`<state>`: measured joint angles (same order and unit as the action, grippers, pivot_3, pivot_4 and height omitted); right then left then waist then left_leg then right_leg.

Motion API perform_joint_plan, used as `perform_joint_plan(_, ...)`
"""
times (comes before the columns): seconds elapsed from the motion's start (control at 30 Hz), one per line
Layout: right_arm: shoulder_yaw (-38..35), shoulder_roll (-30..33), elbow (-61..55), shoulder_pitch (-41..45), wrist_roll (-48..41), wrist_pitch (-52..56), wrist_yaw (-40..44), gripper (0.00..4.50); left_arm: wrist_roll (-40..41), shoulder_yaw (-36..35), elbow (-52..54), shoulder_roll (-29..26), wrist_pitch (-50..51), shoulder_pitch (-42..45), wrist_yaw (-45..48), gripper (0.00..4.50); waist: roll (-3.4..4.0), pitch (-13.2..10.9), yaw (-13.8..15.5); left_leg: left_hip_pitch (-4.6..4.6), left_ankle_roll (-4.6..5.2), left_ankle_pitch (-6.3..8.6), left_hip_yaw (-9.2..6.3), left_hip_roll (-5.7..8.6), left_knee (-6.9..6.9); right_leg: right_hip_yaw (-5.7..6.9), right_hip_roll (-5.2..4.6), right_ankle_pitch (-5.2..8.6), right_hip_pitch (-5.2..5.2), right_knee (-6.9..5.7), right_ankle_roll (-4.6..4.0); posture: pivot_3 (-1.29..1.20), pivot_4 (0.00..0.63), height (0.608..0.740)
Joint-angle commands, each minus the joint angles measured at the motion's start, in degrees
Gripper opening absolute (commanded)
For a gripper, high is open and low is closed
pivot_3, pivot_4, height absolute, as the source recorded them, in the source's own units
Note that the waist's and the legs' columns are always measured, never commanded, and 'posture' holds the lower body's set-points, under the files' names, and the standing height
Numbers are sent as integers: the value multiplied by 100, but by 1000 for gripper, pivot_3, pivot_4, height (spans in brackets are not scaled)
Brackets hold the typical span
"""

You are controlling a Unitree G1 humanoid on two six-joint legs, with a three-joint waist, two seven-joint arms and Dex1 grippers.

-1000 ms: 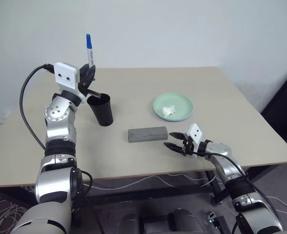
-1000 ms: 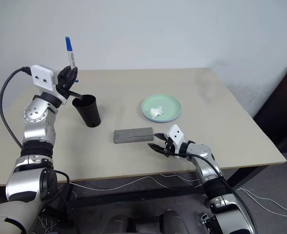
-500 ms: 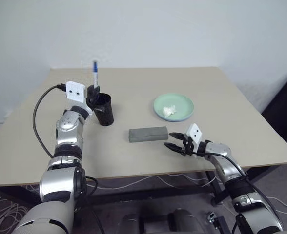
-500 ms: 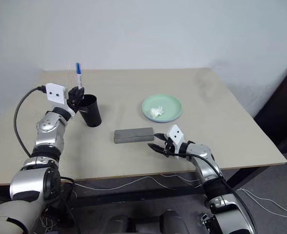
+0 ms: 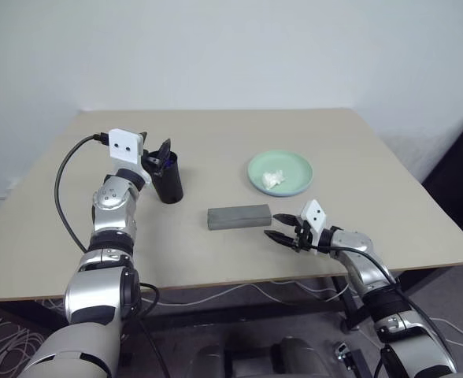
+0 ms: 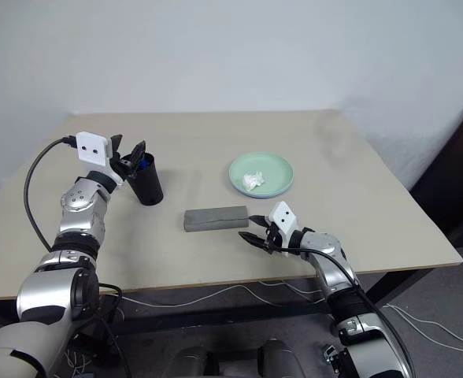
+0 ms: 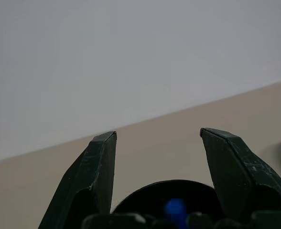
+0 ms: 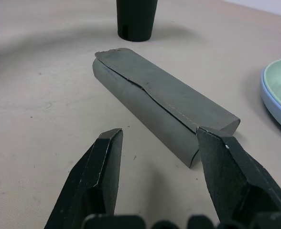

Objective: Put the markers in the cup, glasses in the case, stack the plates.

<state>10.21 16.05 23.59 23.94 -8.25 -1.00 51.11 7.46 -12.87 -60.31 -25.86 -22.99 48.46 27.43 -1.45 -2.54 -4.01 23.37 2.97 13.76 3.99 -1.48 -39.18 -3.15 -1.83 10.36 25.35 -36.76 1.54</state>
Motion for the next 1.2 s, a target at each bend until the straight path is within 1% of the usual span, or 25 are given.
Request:
perform_joint_plan(0.03,-180,53,-86,118,-48,-134,-61,2655,248,-96,677,3,37,-147,186,2912,0,0,-1,0,0,0,0,-1,0,0,0,0,0,0,0,0,0,740)
perform_joint_plan(0.13,-272,77,-136,160,-92,-97,-116,2655,546,-109,1399,-18,382,-518,591,2912,0,0,-3,0,-1,0,0,-3,1,0,0,0,1,0,0,0,0,740)
perform_joint_plan(0.23,-441,258,-249,197,-214,1,-44,2655,1170,-27,2992,-250,1361,-1406,1491,2912,2,0,-29,0,-1,1,2,-9,3,-4,-1,0,2,0,-1,0,0,740)
perform_joint_plan(0.3,-572,391,-333,207,-348,120,35,2655,1575,-45,4003,-490,2117,-2051,1870,2912,3,-1,-35,0,-2,1,8,-23,10,-12,-2,0,8,1,-2,0,0,740)
perform_joint_plan(0.4,-837,668,-306,273,-590,314,245,2655,2042,-53,5301,-803,3035,-3090,2190,2912,6,-1,-31,-2,-2,1,7,-40,13,-13,-3,4,8,2,-7,0,0,740)
perform_joint_plan(0.47,-980,836,-235,331,-725,436,400,2655,2143,-10,5878,-911,3371,-3644,2234,2912,11,-3,-18,-10,-2,2,8,-43,14,-14,-6,10,3,3,-17,0,0,740)
perform_joint_plan(0.53,-1059,948,-209,372,-821,557,533,2655,2059,-8,6112,-989,3452,-4072,2252,2912,13,-4,-14,-19,-2,2,10,-41,14,-13,-13,11,-3,4,-17,0,0,740)
perform_joint_plan(0.6,-1127,1053,-128,431,-871,611,670,2655,1976,-9,6212,-994,3480,-4306,2207,2912,12,-5,-10,-52,-4,3,10,-43,24,-13,-16,11,-20,6,-19,0,0,740)
perform_joint_plan(0.67,-1174,1153,64,479,-891,572,834,2655,1748,-23,6007,-923,3240,-4450,2084,2912,13,-5,-10,-73,-5,4,8,-44,36,-8,-23,10,-31,7,-21,0,0,740)
perform_joint_plan(0.9,-1311,1311,432,417,-861,404,1027,2655,1464,-58,5710,-589,2895,-4430,1668,2912,19,-5,-16,-75,-6,4,14,-47,47,63,-82,-1,-15,4,-37,0,0,740)
perform_joint_plan(1.1,-1326,1370,426,264,-830,367,1126,2655,1354,34,5866,-272,2831,-4508,1360,2912,19,-5,-10,-67,-5,3,22,-27,60,66,-86,3,-8,13,-32,0,0,740)
perform_joint_plan(1.2,-1260,1413,425,342,-772,418,1185,2655,1311,105,5965,-10,2784,-4618,1166,2912,19,-5,-10,-67,-4,3,23,-23,58,66,-94,3,-10,14,-30,0,0,740)
